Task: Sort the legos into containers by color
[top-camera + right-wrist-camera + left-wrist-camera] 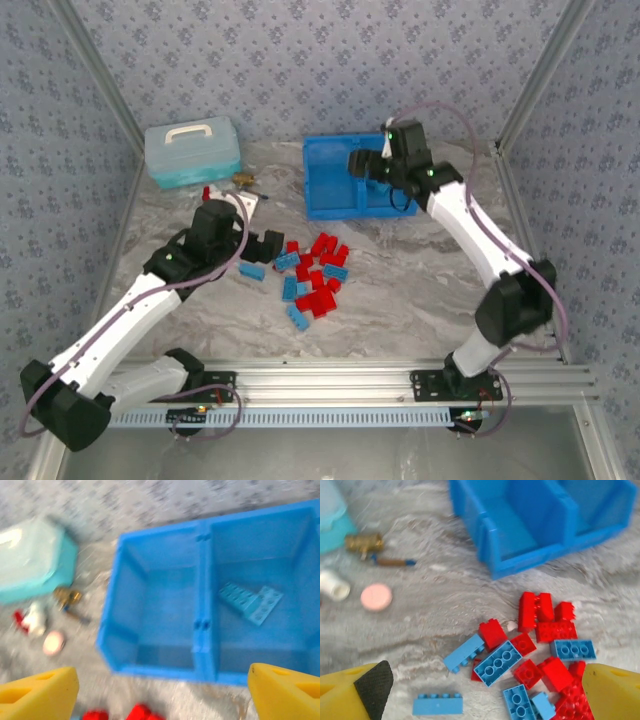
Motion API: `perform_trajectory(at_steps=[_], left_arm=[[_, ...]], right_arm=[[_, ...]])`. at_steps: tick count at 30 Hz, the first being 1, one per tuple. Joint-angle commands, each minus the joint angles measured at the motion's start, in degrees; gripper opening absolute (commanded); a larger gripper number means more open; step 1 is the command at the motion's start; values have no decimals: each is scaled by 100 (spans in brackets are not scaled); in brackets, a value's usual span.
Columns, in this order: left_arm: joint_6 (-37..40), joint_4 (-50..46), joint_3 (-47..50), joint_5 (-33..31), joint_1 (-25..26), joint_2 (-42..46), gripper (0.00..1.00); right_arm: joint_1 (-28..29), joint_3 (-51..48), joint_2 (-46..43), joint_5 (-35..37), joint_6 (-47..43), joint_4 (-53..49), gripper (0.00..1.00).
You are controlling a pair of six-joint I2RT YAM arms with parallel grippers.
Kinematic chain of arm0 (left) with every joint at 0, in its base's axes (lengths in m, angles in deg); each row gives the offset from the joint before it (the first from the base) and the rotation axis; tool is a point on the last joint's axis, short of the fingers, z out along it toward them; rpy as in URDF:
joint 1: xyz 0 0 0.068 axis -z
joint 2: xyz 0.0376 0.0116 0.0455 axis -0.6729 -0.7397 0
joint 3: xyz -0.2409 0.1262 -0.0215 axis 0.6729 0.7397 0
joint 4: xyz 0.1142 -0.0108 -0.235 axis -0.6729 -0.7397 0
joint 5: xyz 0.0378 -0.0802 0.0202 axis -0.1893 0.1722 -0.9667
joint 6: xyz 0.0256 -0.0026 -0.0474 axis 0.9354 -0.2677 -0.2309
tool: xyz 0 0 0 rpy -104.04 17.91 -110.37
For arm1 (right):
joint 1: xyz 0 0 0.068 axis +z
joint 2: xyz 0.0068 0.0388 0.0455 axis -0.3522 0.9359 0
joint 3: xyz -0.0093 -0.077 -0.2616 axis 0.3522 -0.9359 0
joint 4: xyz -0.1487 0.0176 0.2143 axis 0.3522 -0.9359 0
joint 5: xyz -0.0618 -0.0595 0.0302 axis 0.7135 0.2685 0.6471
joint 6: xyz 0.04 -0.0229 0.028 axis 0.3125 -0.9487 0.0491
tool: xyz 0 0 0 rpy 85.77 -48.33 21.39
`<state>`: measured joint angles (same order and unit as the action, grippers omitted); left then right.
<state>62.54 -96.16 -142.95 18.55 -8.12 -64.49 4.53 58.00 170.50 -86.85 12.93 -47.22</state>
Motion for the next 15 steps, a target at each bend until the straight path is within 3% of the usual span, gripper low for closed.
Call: perform_trajectory(at_steps=[1, 6, 11, 15], left_arm=[[-1781, -503, 70, -516, 13, -292, 99], [-2914, -76, 423, -236, 517, -950, 89], [-3023, -93, 153, -209, 1110, -2028, 83], [-2924, -241, 11, -572, 1429, -2493, 74]], right_arm=[[439, -979, -909, 40, -596, 444, 96], [714, -2025, -1809, 388, -306, 335, 97], [699, -2601, -2357, 638, -31, 128, 98], [680, -2828, -2575, 682, 48, 57, 98]])
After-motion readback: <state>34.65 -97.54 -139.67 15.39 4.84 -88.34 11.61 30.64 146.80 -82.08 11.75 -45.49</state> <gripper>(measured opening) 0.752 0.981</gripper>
